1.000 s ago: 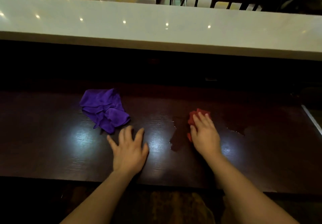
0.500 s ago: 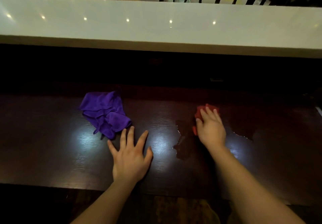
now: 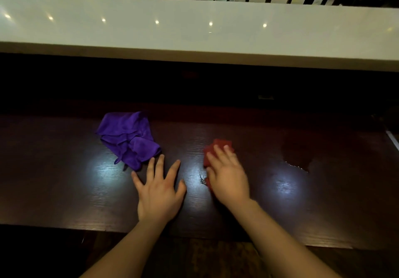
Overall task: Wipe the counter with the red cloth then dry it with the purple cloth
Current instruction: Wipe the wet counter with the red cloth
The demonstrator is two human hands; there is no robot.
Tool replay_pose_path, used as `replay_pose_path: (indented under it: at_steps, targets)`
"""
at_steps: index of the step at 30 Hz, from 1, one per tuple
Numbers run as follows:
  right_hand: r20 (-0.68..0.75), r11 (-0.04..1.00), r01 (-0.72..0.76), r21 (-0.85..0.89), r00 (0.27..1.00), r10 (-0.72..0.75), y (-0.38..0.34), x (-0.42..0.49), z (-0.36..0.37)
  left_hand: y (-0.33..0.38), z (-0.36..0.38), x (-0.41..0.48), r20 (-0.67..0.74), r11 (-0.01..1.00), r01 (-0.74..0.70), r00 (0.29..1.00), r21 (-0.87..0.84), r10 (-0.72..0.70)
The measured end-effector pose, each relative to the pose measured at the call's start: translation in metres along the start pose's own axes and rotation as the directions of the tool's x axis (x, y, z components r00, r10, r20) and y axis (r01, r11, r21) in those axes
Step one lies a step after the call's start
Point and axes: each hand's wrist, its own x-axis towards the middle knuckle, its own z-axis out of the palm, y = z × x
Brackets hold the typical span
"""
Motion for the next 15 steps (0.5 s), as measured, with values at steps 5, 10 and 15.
replay_pose_path:
  at_steps: [5,10,15]
  targets:
    - [-0.029,0.968,0.238,0.075,0.971,-0.237,0.012,-0.046,-0.004,-0.002,0.002,0.001,-0.007,1.000,0.000,1.000,-0.006,0.000]
    - [-0.182,0.972,-0.100,0.213,0.973,0.140,0.040,-0.027,-0.030,-0.002,0.002,0.000,-0.015,1.000,-0.004,1.000,0.006,0.004]
    - [0.046,0.942,0.327,-0.071,0.945,-0.325,0.060,-0.066,-0.019,-0.002,0.005,0.001,-0.019,1.000,-0.007,1.000,0.023,0.008]
